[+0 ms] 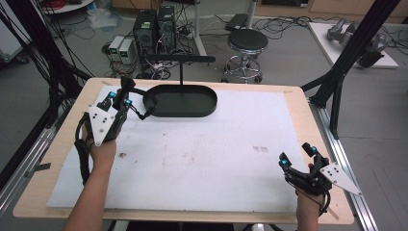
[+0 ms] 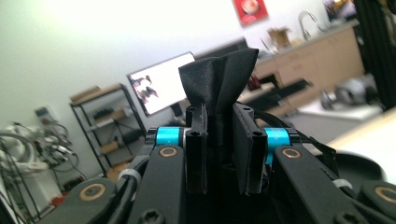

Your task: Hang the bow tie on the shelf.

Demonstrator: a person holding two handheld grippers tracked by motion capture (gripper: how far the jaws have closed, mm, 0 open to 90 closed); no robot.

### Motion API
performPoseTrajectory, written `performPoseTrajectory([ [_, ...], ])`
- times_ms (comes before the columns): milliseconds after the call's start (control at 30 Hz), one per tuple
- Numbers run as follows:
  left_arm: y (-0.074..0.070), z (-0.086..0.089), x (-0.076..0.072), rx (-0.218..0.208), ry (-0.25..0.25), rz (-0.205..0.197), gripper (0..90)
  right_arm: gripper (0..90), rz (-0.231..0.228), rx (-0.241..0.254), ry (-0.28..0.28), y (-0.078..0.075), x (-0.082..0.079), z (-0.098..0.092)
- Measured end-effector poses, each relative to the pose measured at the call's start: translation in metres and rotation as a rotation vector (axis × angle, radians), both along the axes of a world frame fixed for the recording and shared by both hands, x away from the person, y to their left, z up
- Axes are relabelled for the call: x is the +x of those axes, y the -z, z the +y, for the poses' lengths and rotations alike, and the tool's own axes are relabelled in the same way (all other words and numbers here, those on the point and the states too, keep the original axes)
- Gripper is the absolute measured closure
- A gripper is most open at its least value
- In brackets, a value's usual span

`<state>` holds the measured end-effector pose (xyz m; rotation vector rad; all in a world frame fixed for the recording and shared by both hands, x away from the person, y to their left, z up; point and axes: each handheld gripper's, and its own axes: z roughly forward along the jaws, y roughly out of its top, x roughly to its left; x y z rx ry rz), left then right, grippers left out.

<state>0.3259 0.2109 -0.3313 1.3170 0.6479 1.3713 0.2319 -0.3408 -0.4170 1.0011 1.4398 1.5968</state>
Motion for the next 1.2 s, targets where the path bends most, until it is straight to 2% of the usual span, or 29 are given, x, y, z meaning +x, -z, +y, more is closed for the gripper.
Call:
performPoseTrajectory([
  [167,-0.004,0.003,0.024,-0.069,-0.021,-0.016,76.1,10.6,0.005,-0.002,-0.005,0.0,0.001,0.002],
  [200,-0.004,0.003,0.024,-0.069,-0.021,-0.016,76.2,10.6,0.003,-0.005,-0.005,0.0,0.002,0.003],
  [233,-0.006,0.003,0.03,-0.079,-0.022,-0.014,76.2,10.6,0.0,-0.009,-0.008,0.0,0.002,0.003],
  [300,-0.009,0.003,0.042,-0.1,-0.025,-0.014,76.2,10.6,0.004,-0.005,-0.009,0.0,0.002,0.003],
  [533,-0.017,0.004,0.078,-0.19,-0.007,-0.023,76.2,10.6,-0.027,0.036,-0.033,-0.005,0.002,0.002],
  [733,-0.012,0.003,0.107,-0.224,-0.01,-0.027,76.2,10.6,-0.041,0.037,-0.046,-0.007,0.001,0.004],
  [800,-0.012,0.003,0.11,-0.226,-0.01,-0.023,76.2,10.6,-0.046,0.034,-0.05,-0.007,0.001,0.005],
  [867,-0.007,0.004,0.124,-0.232,-0.016,-0.005,76.2,10.6,-0.056,0.041,-0.062,-0.006,0.001,0.006],
  [1100,0.005,0.006,0.152,-0.25,-0.027,0.021,76.1,10.6,-0.05,0.026,-0.083,-0.004,0.003,0.011],
  [1133,0.008,0.007,0.159,-0.267,-0.037,0.021,76.2,10.6,-0.056,0.019,-0.086,-0.004,0.003,0.012],
  [1200,0.012,0.008,0.166,-0.26,-0.042,0.035,76.2,10.6,-0.048,0.017,-0.098,-0.003,0.004,0.013],
])
